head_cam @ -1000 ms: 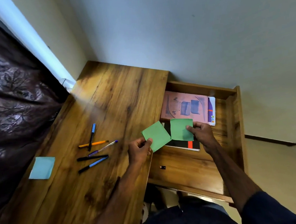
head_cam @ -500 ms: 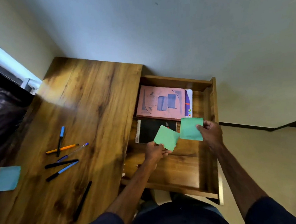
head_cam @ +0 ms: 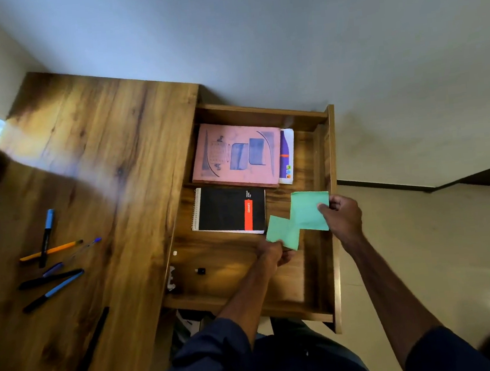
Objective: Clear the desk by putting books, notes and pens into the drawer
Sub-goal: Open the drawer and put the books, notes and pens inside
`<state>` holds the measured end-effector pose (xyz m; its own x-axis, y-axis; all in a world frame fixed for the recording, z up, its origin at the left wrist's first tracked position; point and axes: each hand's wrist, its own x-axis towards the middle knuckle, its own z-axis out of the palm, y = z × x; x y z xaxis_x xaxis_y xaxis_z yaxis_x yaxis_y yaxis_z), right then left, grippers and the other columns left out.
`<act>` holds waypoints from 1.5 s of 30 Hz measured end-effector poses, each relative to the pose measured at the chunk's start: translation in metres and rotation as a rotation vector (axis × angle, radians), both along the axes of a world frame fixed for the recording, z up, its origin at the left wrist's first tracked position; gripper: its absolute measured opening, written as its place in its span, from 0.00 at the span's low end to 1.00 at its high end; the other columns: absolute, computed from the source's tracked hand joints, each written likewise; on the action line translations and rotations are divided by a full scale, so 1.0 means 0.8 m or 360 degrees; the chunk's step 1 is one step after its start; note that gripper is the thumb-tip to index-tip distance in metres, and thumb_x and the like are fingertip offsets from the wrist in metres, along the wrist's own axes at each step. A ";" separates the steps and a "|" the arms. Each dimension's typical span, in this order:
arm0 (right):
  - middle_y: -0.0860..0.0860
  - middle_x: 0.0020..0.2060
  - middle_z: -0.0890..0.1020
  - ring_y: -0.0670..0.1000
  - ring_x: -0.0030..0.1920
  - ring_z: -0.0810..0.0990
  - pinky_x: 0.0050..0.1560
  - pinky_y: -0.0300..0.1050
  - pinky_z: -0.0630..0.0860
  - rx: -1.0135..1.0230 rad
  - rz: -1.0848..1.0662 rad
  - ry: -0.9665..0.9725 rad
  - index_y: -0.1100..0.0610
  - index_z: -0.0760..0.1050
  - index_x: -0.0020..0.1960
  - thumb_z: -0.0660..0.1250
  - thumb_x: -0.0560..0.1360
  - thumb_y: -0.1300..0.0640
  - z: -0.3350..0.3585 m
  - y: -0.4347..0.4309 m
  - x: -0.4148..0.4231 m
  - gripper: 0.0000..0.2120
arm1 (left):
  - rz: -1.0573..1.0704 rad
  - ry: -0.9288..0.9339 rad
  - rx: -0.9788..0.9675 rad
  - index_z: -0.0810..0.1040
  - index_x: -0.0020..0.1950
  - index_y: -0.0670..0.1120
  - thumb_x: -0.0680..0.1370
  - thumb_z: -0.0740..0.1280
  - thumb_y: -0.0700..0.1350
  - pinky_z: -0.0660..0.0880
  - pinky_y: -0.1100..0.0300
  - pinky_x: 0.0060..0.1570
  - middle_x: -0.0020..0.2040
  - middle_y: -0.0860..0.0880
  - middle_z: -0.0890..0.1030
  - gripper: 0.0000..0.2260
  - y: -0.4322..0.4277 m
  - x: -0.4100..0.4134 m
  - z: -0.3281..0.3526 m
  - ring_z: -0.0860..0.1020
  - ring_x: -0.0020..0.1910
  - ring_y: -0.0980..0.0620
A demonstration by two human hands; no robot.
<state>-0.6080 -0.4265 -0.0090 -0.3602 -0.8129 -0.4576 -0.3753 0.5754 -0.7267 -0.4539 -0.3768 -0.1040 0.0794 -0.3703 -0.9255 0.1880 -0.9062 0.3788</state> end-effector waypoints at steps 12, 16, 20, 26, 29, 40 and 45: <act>0.57 0.61 0.82 0.55 0.57 0.83 0.30 0.28 0.69 0.0053 0.0207 0.0242 0.62 0.76 0.64 0.66 0.80 0.62 -0.023 -0.057 0.037 0.13 | -0.0746 -0.0648 -0.0182 0.74 0.65 0.42 0.78 0.73 0.47 0.81 0.63 0.40 0.62 0.44 0.80 0.19 0.010 0.008 -0.011 0.83 0.55 0.45; 0.57 0.62 0.81 0.55 0.56 0.84 0.33 0.34 0.73 0.0129 0.0187 0.0324 0.61 0.75 0.64 0.68 0.79 0.60 -0.052 -0.070 0.053 0.14 | -0.1187 -0.1055 -0.0712 0.76 0.64 0.42 0.80 0.68 0.45 0.81 0.58 0.55 0.61 0.45 0.81 0.14 0.024 0.015 -0.015 0.81 0.59 0.48; 0.58 0.63 0.78 0.57 0.58 0.82 0.45 0.45 0.79 0.0225 0.0216 0.0531 0.60 0.70 0.68 0.71 0.76 0.60 -0.075 -0.076 0.063 0.22 | -0.1556 -0.1091 -0.1067 0.72 0.68 0.43 0.79 0.70 0.41 0.78 0.55 0.60 0.67 0.43 0.75 0.18 0.030 0.014 -0.025 0.75 0.66 0.47; 0.58 0.72 0.70 0.59 0.69 0.72 0.62 0.52 0.78 0.0149 0.0810 0.0985 0.60 0.67 0.73 0.78 0.70 0.57 -0.108 -0.051 0.070 0.35 | -0.1939 -0.1084 -0.1132 0.68 0.74 0.43 0.76 0.70 0.35 0.74 0.46 0.67 0.79 0.39 0.59 0.26 0.026 0.014 -0.030 0.59 0.78 0.39; 0.56 0.69 0.72 0.56 0.67 0.74 0.63 0.49 0.77 0.0261 0.1028 0.0935 0.60 0.72 0.69 0.75 0.73 0.56 -0.130 -0.030 0.072 0.27 | -0.2044 -0.1098 -0.1120 0.67 0.75 0.45 0.75 0.70 0.36 0.73 0.46 0.68 0.79 0.40 0.55 0.29 0.028 0.012 -0.035 0.56 0.79 0.39; 0.59 0.73 0.59 0.61 0.73 0.64 0.68 0.54 0.74 0.0395 0.1267 0.1018 0.57 0.62 0.74 0.74 0.74 0.55 -0.147 -0.013 0.071 0.34 | -0.2106 -0.0975 -0.0966 0.55 0.81 0.51 0.75 0.70 0.36 0.68 0.45 0.72 0.81 0.40 0.48 0.39 0.024 0.008 -0.024 0.52 0.80 0.38; 0.59 0.73 0.60 0.60 0.73 0.63 0.69 0.53 0.71 0.0370 0.1271 0.1032 0.55 0.61 0.75 0.74 0.74 0.54 -0.155 -0.012 0.072 0.35 | -0.2131 -0.0961 -0.0933 0.55 0.81 0.50 0.76 0.71 0.36 0.71 0.45 0.70 0.81 0.40 0.47 0.39 0.022 0.008 -0.015 0.53 0.79 0.37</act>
